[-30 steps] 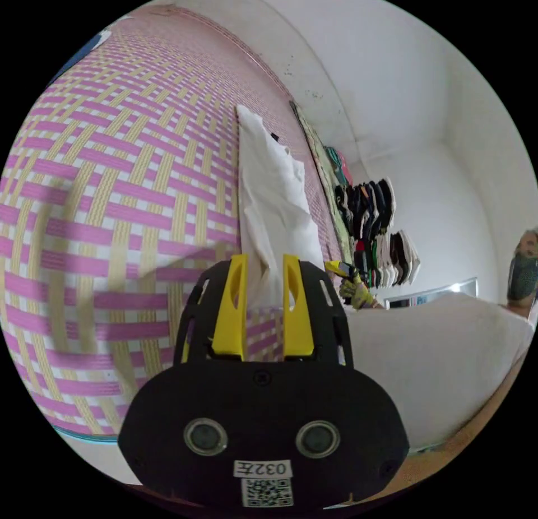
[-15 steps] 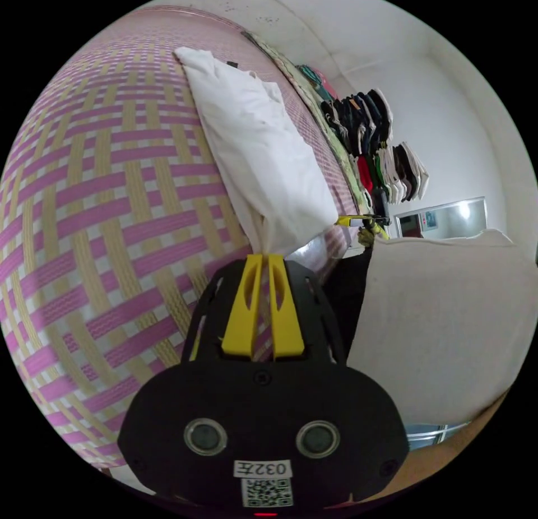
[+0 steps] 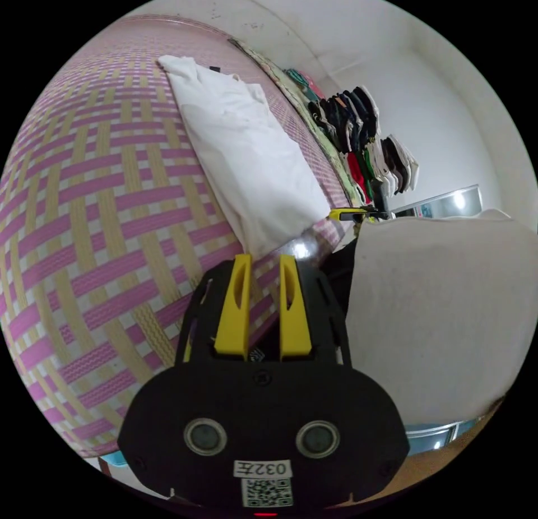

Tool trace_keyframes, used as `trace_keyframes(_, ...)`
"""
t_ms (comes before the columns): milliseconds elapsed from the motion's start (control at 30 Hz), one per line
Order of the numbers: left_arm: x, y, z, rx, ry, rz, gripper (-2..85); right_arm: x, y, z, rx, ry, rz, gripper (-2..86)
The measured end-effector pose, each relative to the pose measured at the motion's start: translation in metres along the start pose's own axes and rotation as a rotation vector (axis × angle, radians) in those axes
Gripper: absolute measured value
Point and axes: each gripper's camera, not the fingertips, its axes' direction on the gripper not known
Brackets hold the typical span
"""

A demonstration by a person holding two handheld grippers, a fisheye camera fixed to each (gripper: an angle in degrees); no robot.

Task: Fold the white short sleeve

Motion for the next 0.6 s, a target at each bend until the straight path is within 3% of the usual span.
trace_keyframes(267,-0.008,-0.006,-0.020,-0.026,-0.043,-0.019,-0.8,-0.029,-0.001,-0.005,-0.056,0.085,-0.050,-0.4)
trace_keyframes(600,-0.027,-0.001,-0.120,0.150,0.498,-0.096,-0.9,-0.062,0.016,-0.101,0.114,-0.229,-0.106,-0.9)
